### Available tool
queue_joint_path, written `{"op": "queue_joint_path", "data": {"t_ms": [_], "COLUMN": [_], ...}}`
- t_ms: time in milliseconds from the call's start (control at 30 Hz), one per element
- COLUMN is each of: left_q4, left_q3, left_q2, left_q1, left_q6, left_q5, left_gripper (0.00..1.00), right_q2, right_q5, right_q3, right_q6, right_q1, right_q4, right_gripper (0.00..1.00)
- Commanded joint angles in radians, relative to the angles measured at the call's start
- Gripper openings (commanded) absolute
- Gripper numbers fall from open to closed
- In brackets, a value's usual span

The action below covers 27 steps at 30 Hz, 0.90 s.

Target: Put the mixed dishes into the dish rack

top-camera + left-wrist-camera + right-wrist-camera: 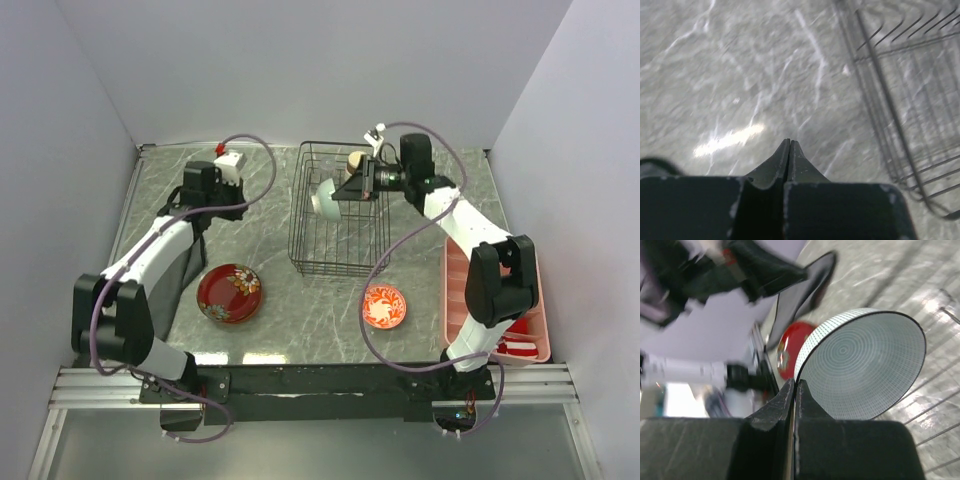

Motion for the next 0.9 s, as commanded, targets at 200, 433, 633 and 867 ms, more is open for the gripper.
{"op": "queue_joint_path", "data": {"t_ms": [200,433,633,867], "left_q4": [0.007,0.012,-0.01,-0.011], "left_q3": [0.187,0.174,0.16,0.148], "left_q2": [0.128,0.156,0.134,0.127], "left_q1": [-0.125,-0.169,-0.174,-0.177], "left_q6": [-0.157,-0.205,-0.183,-0.157], "left_q5": [0.049,0.042,0.032,0.022], "left_gripper": [0.01,0.01,0.01,0.01], "right_q2": [-0.105,-0.05,0.051,0.142], "right_q5": [0.256,0.295,0.302,0.24], "right_q3": [-0.355,-0.414,-0.414,-0.382], "right_q6": [0.457,0.56,0.652,0.708], "right_q1": [0.053,0.074,0.082,0.093], "right_q4": [0.698,0.784,0.829,0.873], "right_gripper": [0.0,0.0,0.0,0.0]}}
